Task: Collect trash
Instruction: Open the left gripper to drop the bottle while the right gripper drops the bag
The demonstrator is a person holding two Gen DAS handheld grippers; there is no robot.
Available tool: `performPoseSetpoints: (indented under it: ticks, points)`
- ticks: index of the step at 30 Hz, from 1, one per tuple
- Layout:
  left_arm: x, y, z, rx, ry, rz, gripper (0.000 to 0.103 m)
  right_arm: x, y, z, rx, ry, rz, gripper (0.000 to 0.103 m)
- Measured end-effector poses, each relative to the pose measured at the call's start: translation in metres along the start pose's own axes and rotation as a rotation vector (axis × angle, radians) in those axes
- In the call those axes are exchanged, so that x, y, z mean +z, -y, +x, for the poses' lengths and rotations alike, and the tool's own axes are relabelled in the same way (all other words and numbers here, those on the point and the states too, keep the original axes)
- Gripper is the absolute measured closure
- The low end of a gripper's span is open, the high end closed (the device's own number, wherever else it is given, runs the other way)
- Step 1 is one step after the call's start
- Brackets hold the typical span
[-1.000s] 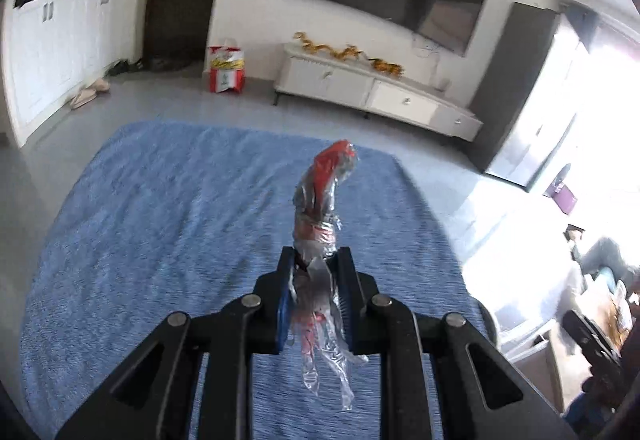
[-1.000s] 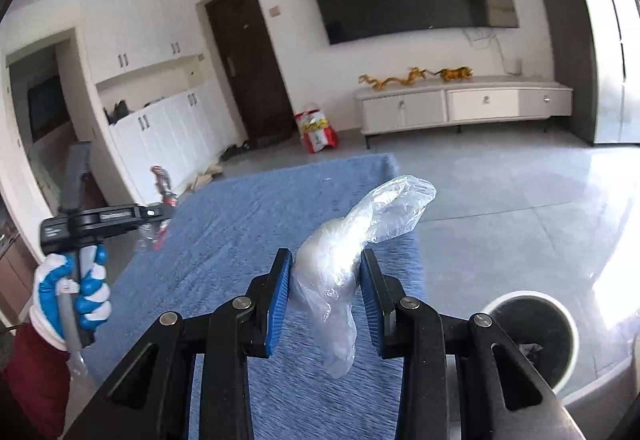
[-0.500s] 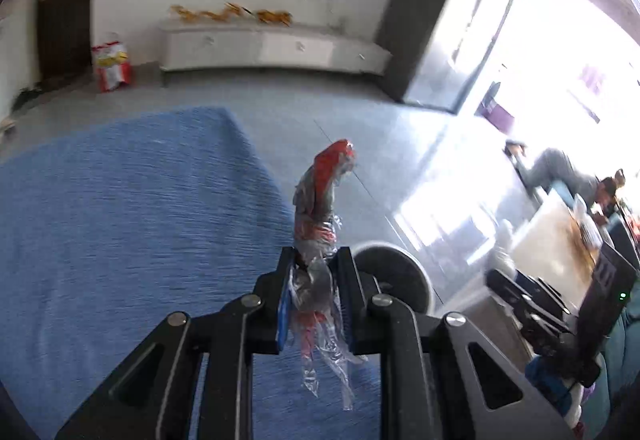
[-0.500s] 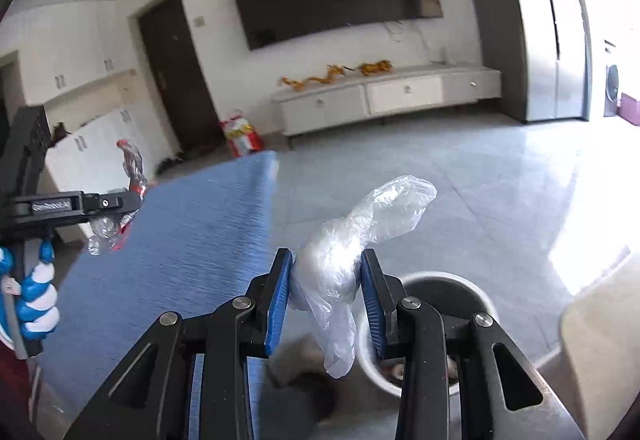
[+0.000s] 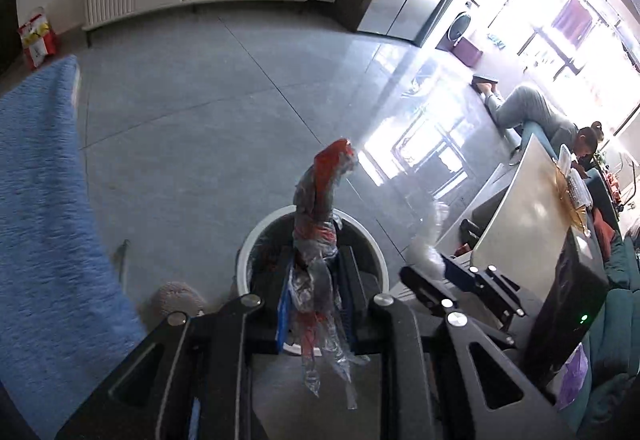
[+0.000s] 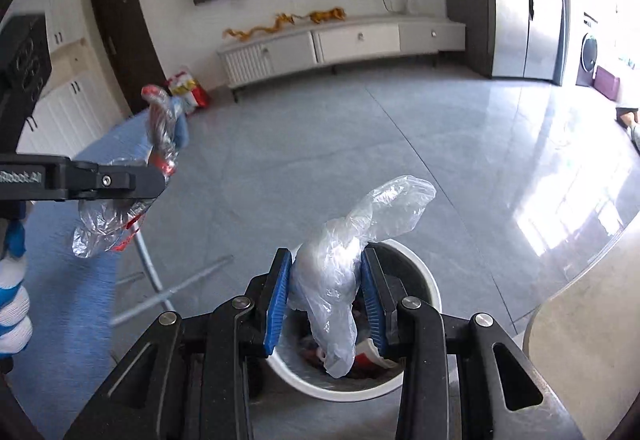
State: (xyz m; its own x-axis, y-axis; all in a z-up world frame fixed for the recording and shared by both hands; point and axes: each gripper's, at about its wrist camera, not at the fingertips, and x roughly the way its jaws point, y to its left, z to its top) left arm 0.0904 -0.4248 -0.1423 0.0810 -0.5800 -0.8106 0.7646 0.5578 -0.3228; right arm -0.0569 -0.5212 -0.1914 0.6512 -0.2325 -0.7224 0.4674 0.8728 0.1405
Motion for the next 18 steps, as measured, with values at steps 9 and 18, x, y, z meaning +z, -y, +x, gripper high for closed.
performPoseSetpoints:
  ticks: [9, 18]
  points:
    - [0.006, -0.001, 0.031, -0.043, -0.027, -0.051, 0.07, -0.009, 0.013, 0.016, -0.041, -0.031, 0.057, 0.05]
    - [-0.004, -0.002, 0.012, -0.025, 0.045, -0.05, 0.07, -0.01, 0.009, -0.009, -0.047, 0.012, 0.066, 0.048]
